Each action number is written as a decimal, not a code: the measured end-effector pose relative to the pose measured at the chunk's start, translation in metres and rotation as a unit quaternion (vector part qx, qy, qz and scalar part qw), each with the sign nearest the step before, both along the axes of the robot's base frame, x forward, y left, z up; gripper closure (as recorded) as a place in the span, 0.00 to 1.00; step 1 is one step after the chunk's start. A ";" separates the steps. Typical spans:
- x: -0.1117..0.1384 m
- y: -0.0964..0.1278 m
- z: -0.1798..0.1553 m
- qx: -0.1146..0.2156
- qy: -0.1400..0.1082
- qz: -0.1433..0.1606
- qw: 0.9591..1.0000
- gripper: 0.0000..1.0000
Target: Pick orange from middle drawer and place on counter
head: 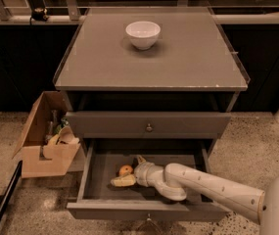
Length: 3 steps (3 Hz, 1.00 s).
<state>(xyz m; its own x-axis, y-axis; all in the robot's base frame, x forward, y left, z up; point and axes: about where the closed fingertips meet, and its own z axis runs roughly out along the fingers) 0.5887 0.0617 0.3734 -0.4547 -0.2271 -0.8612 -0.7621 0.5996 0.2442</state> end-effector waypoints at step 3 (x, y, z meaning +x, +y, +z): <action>0.000 0.001 0.000 0.000 0.000 0.001 1.000 0.70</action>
Offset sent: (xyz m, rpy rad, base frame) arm -0.0001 0.0006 -0.0002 0.0005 0.0008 0.0017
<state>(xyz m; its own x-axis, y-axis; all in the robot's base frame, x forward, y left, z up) 0.5885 0.0624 0.3732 -0.4550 -0.2275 -0.8609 -0.7630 0.5981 0.2452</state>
